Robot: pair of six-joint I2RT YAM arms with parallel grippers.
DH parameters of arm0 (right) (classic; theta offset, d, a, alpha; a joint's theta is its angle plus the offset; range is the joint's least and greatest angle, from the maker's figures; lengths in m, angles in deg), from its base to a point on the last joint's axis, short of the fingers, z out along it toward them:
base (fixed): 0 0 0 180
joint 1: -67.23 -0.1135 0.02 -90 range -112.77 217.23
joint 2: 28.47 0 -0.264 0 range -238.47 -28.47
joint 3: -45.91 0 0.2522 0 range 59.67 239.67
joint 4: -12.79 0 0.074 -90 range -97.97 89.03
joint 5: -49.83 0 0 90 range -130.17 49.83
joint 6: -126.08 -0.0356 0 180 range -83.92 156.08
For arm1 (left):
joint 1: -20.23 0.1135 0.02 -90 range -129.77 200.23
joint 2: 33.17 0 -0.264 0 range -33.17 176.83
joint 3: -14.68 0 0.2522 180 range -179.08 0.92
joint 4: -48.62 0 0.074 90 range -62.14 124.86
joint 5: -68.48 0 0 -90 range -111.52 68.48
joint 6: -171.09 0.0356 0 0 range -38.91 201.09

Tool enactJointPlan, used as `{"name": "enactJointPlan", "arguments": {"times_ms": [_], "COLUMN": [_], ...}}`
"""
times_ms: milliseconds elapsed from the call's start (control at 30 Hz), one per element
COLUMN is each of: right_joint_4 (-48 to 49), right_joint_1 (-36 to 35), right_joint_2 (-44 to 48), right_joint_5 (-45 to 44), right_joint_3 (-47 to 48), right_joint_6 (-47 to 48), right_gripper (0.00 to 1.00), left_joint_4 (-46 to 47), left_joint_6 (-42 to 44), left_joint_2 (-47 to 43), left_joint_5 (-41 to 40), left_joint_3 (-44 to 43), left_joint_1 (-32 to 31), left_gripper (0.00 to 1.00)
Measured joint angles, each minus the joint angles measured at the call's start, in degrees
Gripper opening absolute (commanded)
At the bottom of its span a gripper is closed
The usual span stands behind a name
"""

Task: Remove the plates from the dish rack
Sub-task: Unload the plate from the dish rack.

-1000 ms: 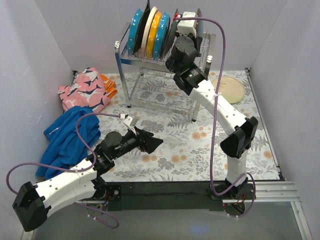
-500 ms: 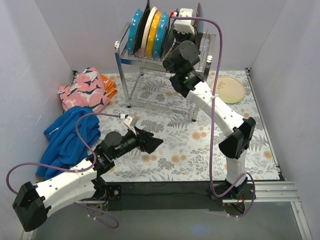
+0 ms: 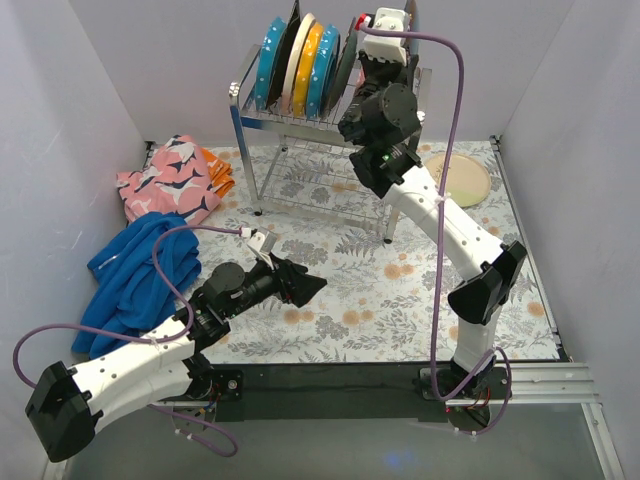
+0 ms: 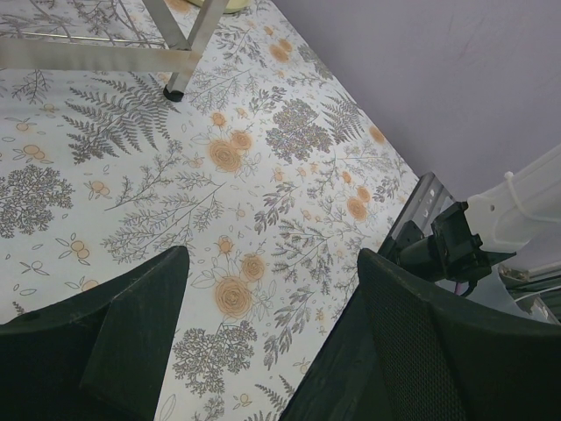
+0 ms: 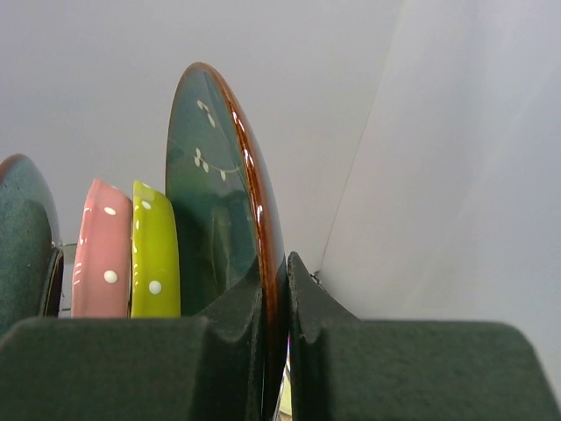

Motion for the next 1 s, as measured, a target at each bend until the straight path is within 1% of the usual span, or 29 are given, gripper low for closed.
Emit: {"name": "enactJointPlan", "arguments": {"times_ms": [267, 433, 733, 1000], "right_joint_4": [2.6, 3.2, 3.3, 3.4], "right_joint_1": [-0.6, -0.6, -0.5, -0.5], "right_joint_2": [3.4, 5.2, 6.3, 6.6], "right_joint_5": [1.5, 3.1, 4.5, 4.4], "right_joint_3": [-0.7, -3.2, -5.7, -5.2], "right_joint_6": [0.3, 0.0, -3.0, -3.0], "right_gripper": [0.01, 0.01, 0.01, 0.01], "left_joint_4": [0.3, 0.3, 0.3, 0.3], "left_joint_6": [0.0, 0.0, 0.0, 0.0], "left_joint_2": [1.1, 1.3, 1.8, 1.8], "left_joint_5": [0.0, 0.0, 0.0, 0.0], "left_joint_3": [0.0, 0.0, 0.0, 0.0], "left_joint_1": [0.0, 0.0, 0.0, 0.0], "left_gripper": [0.76, 0.76, 0.76, 0.76]}}
